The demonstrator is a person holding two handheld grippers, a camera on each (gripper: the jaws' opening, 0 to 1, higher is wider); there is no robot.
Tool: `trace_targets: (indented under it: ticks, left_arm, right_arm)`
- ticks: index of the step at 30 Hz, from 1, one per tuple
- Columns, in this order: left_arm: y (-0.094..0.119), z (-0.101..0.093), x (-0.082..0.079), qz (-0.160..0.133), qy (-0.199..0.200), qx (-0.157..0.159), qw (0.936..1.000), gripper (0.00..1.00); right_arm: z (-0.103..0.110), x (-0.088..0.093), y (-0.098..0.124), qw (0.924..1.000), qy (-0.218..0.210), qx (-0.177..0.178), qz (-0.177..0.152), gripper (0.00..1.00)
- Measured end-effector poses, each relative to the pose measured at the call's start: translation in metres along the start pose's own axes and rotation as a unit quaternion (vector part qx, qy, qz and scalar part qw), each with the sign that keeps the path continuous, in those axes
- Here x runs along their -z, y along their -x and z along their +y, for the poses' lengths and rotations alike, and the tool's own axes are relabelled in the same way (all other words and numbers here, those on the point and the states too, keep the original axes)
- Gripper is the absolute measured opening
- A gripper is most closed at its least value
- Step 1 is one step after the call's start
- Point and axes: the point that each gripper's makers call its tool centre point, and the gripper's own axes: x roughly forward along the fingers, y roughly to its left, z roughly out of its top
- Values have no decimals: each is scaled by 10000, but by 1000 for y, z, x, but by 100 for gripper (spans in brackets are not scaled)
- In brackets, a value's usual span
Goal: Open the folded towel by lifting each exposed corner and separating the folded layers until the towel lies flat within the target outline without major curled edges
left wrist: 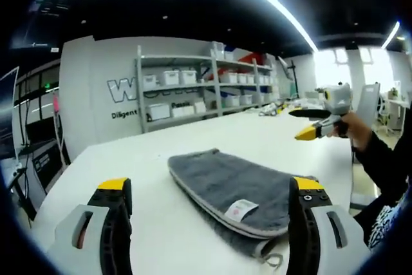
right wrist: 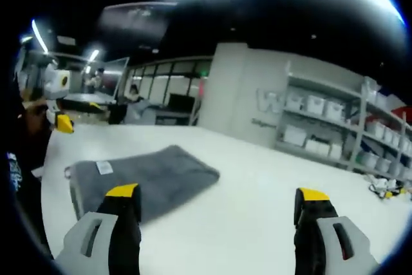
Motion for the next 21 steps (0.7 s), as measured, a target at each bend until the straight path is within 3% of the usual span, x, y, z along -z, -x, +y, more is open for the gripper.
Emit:
trace_targets:
  ticks: [5, 9, 18, 21]
  left_arm:
    - [3, 5, 4, 81, 3, -22, 10000, 100]
    - [7, 5, 7, 104, 63, 103, 9999, 99]
    - [15, 14, 9, 124, 215, 118, 9996, 99]
    - [15, 8, 14, 103, 570, 174, 9982, 98]
  right_arm:
    - [28, 0, 6, 9989, 239, -379, 98, 100]
    - [51, 3, 15, 9960, 41, -884, 151, 100]
    - [45, 12, 21, 9950, 37, -948, 298, 100]
    - [44, 16, 22, 9946, 106, -960, 368, 100]
